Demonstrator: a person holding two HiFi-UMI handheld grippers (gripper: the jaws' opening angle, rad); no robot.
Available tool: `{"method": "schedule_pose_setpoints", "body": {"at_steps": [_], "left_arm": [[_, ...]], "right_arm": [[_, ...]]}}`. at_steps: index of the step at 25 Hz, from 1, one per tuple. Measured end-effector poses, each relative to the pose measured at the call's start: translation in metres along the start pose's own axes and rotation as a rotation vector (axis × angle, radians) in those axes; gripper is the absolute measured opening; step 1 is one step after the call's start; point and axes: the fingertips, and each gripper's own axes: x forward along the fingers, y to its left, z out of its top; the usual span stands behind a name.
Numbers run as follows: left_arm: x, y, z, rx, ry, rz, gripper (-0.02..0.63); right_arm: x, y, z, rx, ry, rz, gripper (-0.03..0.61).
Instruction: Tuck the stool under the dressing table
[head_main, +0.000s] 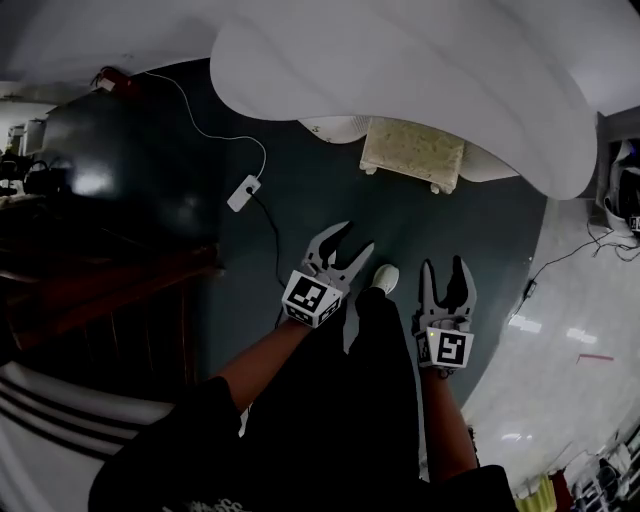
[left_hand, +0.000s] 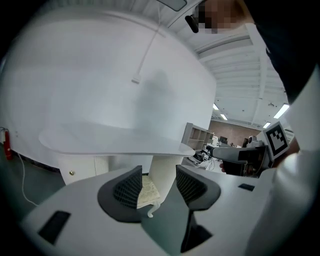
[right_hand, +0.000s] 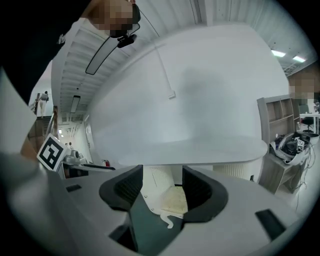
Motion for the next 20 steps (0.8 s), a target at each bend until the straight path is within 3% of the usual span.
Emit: {"method": "schedule_pose_setpoints", "body": {"at_steps": [7, 12, 16, 20], "left_arm": [[-0.088, -0.044, 0.064, -0.070, -0.060, -0.040, 0.204], [-0.139, -0.036, 0.128, -0.096, -0.174, -0.037, 0.204], [-0.175, -0.030, 0.177, -0.085, -0.253, -0.040, 0.204], [-0.197, -0.020, 0.201, -0.050, -0.281, -0.044, 0.204]], "right_arm": [[-0.046, 0.063, 0.074, -0.063, 0.008, -0.019, 0.244], [-0.049, 0.113, 0.129, -0.053, -0.087, -0.041, 0.244], [-0.046, 0.149, 0.164, -0.070, -0.109, 0.011, 0.244], [-0.030, 0.178, 0.206, -0.103, -0.130, 0.028, 0.244]]}}
